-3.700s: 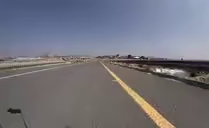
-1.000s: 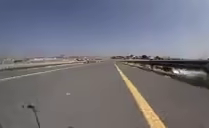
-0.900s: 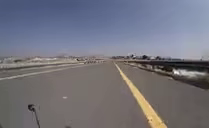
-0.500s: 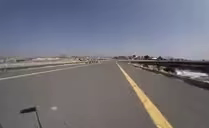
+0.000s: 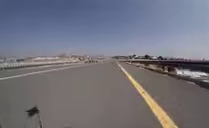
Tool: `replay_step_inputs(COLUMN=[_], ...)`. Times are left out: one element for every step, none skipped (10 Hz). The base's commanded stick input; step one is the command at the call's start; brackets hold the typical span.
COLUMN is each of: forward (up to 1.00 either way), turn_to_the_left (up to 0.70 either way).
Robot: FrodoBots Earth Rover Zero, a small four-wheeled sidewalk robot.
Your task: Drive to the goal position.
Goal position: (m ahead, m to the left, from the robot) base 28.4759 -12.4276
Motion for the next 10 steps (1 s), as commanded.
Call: replay_step_inputs(forward=[1.0,1.0,1.0,1.0,1.0,1.0,1.0,1.0,1.0,1.0], turn_to_the_left=[0.0,0.0,0.0,0.0,0.0,0.0,0.0,0.0,0.0,0.0])
